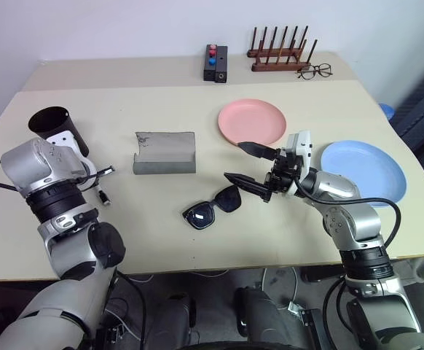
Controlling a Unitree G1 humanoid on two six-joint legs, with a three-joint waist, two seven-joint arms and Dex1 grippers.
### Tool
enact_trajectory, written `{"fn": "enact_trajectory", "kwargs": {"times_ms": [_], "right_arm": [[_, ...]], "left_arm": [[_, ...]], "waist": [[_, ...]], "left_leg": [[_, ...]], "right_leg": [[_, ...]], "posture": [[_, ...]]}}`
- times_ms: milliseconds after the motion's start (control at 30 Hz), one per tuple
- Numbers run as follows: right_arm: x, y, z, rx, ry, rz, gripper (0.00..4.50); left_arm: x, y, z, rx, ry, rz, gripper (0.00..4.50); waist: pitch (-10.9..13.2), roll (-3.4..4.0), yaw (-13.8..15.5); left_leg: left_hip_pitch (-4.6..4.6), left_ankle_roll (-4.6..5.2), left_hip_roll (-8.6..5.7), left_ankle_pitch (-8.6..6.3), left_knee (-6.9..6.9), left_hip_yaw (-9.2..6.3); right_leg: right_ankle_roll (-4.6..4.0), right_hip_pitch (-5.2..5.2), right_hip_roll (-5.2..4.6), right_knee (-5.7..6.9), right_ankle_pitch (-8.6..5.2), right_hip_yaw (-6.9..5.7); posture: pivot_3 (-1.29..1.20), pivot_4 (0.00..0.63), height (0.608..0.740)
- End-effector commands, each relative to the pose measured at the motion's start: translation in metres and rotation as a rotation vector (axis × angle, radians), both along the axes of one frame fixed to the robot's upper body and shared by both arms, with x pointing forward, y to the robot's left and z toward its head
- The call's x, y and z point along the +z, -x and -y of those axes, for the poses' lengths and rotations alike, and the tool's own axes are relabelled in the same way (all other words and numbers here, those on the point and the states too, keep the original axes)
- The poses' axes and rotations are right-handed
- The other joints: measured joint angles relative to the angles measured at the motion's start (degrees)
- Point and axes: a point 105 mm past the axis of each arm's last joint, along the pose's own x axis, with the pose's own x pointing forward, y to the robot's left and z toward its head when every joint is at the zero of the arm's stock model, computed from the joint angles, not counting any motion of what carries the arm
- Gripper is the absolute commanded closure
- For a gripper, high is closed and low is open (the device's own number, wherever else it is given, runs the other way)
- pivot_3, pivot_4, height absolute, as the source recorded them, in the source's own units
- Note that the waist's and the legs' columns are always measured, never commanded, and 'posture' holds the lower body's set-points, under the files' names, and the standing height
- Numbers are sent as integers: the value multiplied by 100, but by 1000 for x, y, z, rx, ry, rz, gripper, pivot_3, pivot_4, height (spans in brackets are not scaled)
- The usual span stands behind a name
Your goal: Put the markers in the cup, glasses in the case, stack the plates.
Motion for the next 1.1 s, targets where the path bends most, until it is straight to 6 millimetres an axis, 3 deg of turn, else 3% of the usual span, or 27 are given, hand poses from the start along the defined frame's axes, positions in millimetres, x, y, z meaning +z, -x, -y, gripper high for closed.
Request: {"fn": "enact_trajectory", "kwargs": {"times_ms": [33, 67, 200, 333, 400, 500, 600, 833, 967, 1100], "right_arm": [[12, 2, 0, 3, 0, 61, 0], [12, 2, 0, 3, -1, 62, 0], [14, 0, -1, 3, -7, 67, 0], [17, 1, -2, 31, -46, 24, 0], [19, 3, -2, 46, -64, 4, 0], [28, 5, 1, 71, -116, -21, 0], [34, 7, 2, 75, -138, -7, 0], [44, 6, 5, 55, -194, 9, 0], [55, 6, 7, 59, -265, 4, 0], [51, 5, 8, 40, -234, 17, 0]], "left_arm": [[33, -1, 10, -162, -98, 132, 4466], [34, 0, 11, -186, -109, 136, 4466], [82, -12, 33, -339, -196, 449, 4466], [125, -22, 51, -463, -50, 843, 4466], [135, -19, 57, -532, 23, 953, 4466], [151, -24, 39, -438, -148, 1032, 4466], [171, -21, 30, -457, -243, 1162, 4466], [195, -10, -29, -330, -256, 1365, 4466], [193, -6, -43, -314, -289, 1386, 4466], [175, 2, -75, -220, -340, 1343, 4466]], "waist": [[0, 0, -13], [0, 0, -12], [0, 0, 21], [0, 0, 22], [0, 0, 0], [0, 1, -18], [0, 1, -1], [0, 1, 1], [0, 0, 6], [0, 1, 0]], "left_leg": [[0, 0, 0, 0, -1, 0], [1, 0, 1, 0, -2, 1], [0, 0, 1, 0, -1, 1], [0, -1, 0, 0, 2, -1], [0, -1, 2, 0, 0, 0], [1, -1, 5, 0, -2, 3], [1, 0, 5, 0, -2, 4], [0, 3, 2, -1, -2, 5], [-2, 5, 2, -2, -1, 4], [0, 7, 2, -3, -1, 4]], "right_leg": [[0, -1, -1, 0, 0, 2], [0, -1, -1, 0, 0, 3], [0, 1, -1, -2, 0, 4], [0, 7, -2, -10, 0, 0], [-1, 5, -4, -11, 0, 0], [-1, 2, -1, -11, 0, 1], [-1, 2, 0, -11, 0, 3], [-1, 1, 3, -10, 0, 2], [-1, 1, 0, -10, 0, 1], [-1, 2, 2, -9, 0, 0]], "posture": [[0, 150, 740], [0, 150, 740], [0, 150, 740], [0, 150, 740], [0, 150, 740], [0, 150, 740], [0, 150, 740], [0, 150, 740], [0, 150, 740], [0, 150, 740]]}}
